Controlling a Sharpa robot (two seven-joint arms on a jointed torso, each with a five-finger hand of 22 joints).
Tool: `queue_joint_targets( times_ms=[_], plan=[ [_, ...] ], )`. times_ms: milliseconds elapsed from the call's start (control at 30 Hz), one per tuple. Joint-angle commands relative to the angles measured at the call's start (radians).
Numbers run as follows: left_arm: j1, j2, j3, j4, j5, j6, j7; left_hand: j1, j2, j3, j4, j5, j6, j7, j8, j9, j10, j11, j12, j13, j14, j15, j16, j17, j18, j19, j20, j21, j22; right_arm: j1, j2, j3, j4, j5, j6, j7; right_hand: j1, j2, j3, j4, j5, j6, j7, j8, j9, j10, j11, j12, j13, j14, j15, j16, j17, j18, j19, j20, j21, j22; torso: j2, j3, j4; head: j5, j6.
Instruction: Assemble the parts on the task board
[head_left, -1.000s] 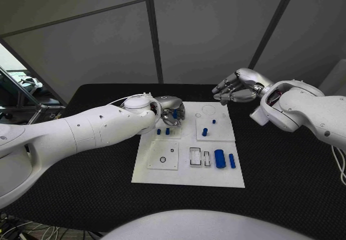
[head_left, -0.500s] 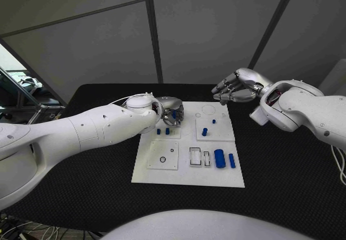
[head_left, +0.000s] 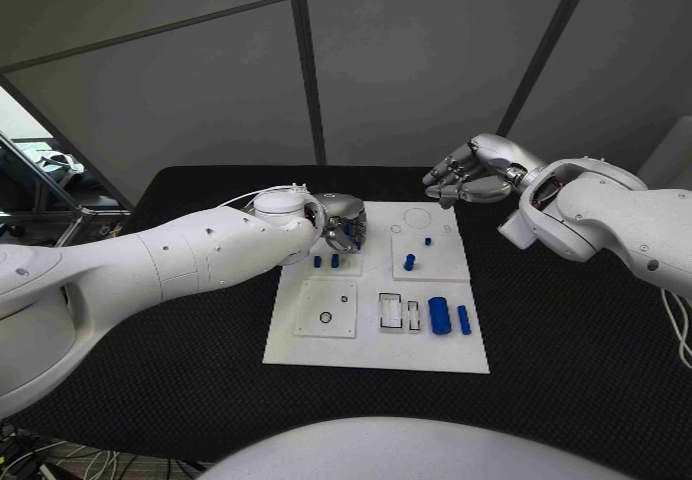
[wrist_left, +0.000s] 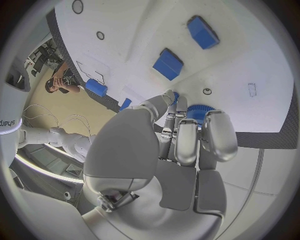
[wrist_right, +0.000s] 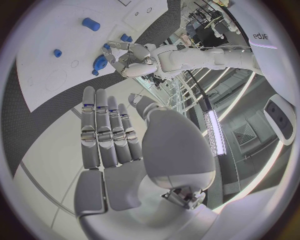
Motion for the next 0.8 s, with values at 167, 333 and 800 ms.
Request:
queue_joint_targets(
  times_ms=[167, 333, 800],
  plan=[
    [0.000, 0.001, 0.000, -0.001, -0.007, -0.018, 0.027, -0.002, 0.011, 0.026, -0.013, 0.005, 0.020, 0.001, -0.018, -0.001, 0.027, 0.000, -0.032, -0.006, 0.026, -0.010, 0.007, -0.005, -0.043, 0.010, -0.007, 0.009, 0.008, 0.002, 0.002, 0.001, 0.001, -0.002, -0.004, 0.011, 0.001, 0.006, 0.001, -0.003, 0.004, 0.002, -0.001, 0.004, 0.002, -0.006, -0.003, 0.005, -0.002, -0.003, -0.004, -0.005, 0.001, 0.003, 0.006, 0.000, -0.005, -0.001, -0.001, 0.0005, 0.0003, 0.001, 0.001],
    [0.000, -0.003, 0.000, 0.001, -0.001, -0.049, 0.038, -0.010, 0.004, 0.040, -0.022, 0.005, 0.011, 0.016, -0.039, -0.007, 0.021, 0.013, -0.063, -0.013, 0.025, 0.000, 0.009, -0.007, -0.045, 0.011, -0.002, 0.012, 0.012, 0.002, 0.002, 0.001, 0.001, -0.002, -0.004, 0.011, 0.001, 0.006, 0.001, -0.003, 0.004, 0.002, -0.001, 0.004, 0.002, -0.006, -0.003, 0.005, -0.002, -0.003, -0.004, -0.005, 0.001, 0.003, 0.006, 0.000, -0.005, -0.001, -0.001, 0.0002, 0.0012, 0.003, 0.004],
    [-0.003, -0.068, 0.051, 0.077, 0.048, -0.112, 0.064, -0.014, 0.003, 0.053, -0.031, 0.005, 0.025, 0.024, -0.047, -0.009, 0.036, 0.017, -0.081, -0.015, 0.025, 0.004, 0.011, -0.009, -0.044, 0.011, 0.001, 0.010, 0.012, 0.002, 0.002, 0.001, -0.005, -0.002, -0.002, 0.014, 0.001, 0.006, 0.001, -0.003, 0.004, 0.002, -0.001, 0.005, 0.002, -0.006, -0.003, 0.005, -0.002, -0.003, -0.005, -0.005, 0.001, 0.003, 0.006, 0.000, -0.005, -0.001, -0.001, 0.0000, 0.0008, 0.006, 0.022]
  ],
)
